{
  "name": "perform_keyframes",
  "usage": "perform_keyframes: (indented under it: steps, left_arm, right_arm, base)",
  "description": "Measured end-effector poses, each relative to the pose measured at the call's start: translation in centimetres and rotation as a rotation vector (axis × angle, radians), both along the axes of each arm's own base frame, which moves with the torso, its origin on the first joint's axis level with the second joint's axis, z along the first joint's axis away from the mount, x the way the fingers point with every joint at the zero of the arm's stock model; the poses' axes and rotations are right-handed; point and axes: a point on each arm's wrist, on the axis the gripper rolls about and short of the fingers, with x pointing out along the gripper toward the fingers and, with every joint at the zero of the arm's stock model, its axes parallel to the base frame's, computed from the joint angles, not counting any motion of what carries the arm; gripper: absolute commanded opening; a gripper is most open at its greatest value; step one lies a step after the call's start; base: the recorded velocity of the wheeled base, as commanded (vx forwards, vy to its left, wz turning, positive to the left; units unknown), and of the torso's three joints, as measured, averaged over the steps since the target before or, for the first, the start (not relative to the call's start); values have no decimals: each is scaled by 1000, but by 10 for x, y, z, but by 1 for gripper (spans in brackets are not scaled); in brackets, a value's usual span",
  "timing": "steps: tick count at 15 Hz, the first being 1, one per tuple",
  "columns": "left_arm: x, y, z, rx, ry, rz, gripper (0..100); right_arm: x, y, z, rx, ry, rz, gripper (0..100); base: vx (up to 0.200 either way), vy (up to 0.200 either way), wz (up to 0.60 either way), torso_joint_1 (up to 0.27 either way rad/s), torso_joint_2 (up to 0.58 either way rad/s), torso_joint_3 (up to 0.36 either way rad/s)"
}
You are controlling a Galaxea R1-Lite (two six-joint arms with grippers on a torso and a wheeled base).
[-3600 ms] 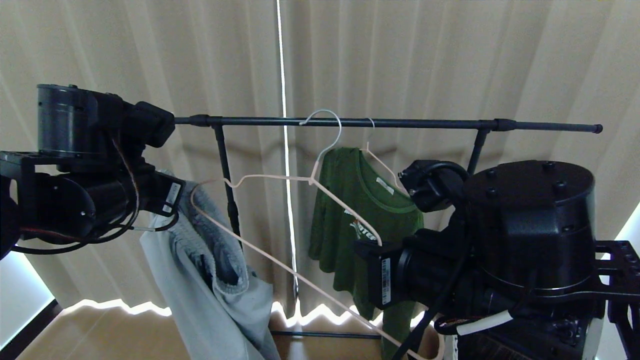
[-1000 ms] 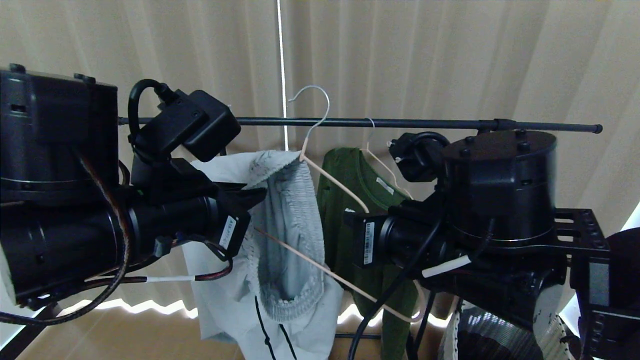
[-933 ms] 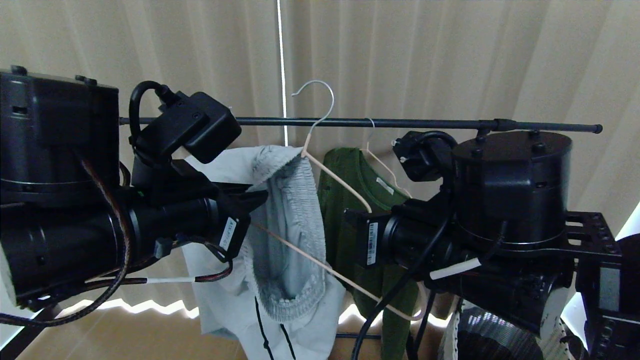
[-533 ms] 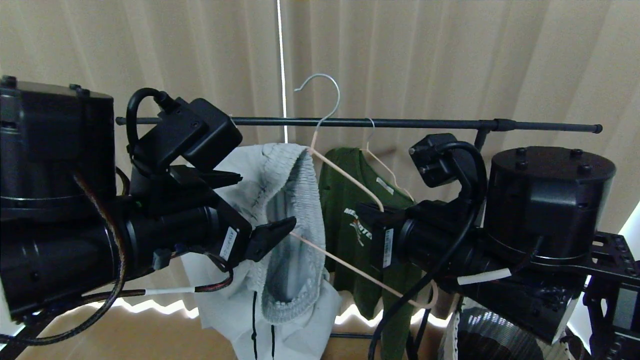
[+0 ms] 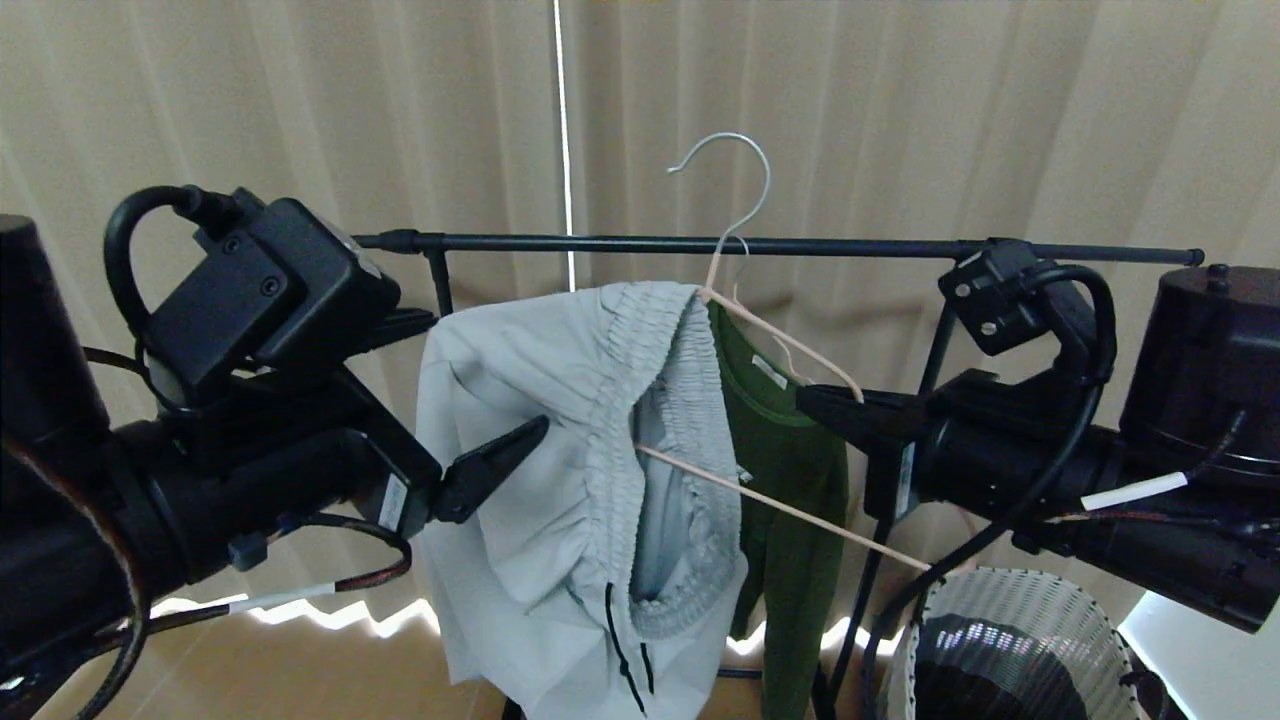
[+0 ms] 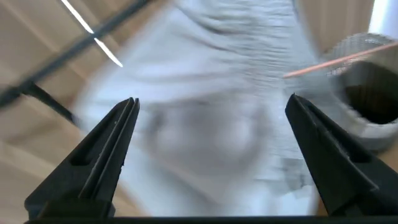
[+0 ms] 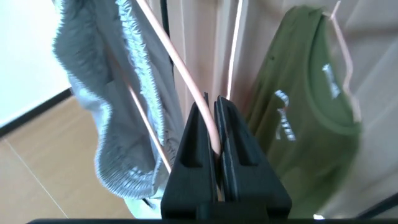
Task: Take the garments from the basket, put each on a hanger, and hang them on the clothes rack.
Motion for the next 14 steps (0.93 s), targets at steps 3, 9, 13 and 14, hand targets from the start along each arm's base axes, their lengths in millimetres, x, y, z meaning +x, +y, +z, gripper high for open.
perform_keyframes:
  steps: [3,9,13,14]
  left_arm:
    - [13,4,10,94,-182,-61,100]
    - [35,-7,-8,247,-200,-113,100]
    - [48,-16,-16,277,-179,-120,100]
    - [50,-17,-17,280,-177,-121,100]
  right_arm:
    - [-8,-9,-7,-26,35,23,0]
    - [-12,-10,-12,-20,55,87,0]
    - [-21,-3,-15,-23,62,129,0]
    - [-24,-1,-15,-24,63,144,0]
  base:
    - [0,0,0,0,0,0]
    - [0,0,0,0,0,0]
    - [0,0,0,0,0,0]
    - [0,0,0,0,0,0]
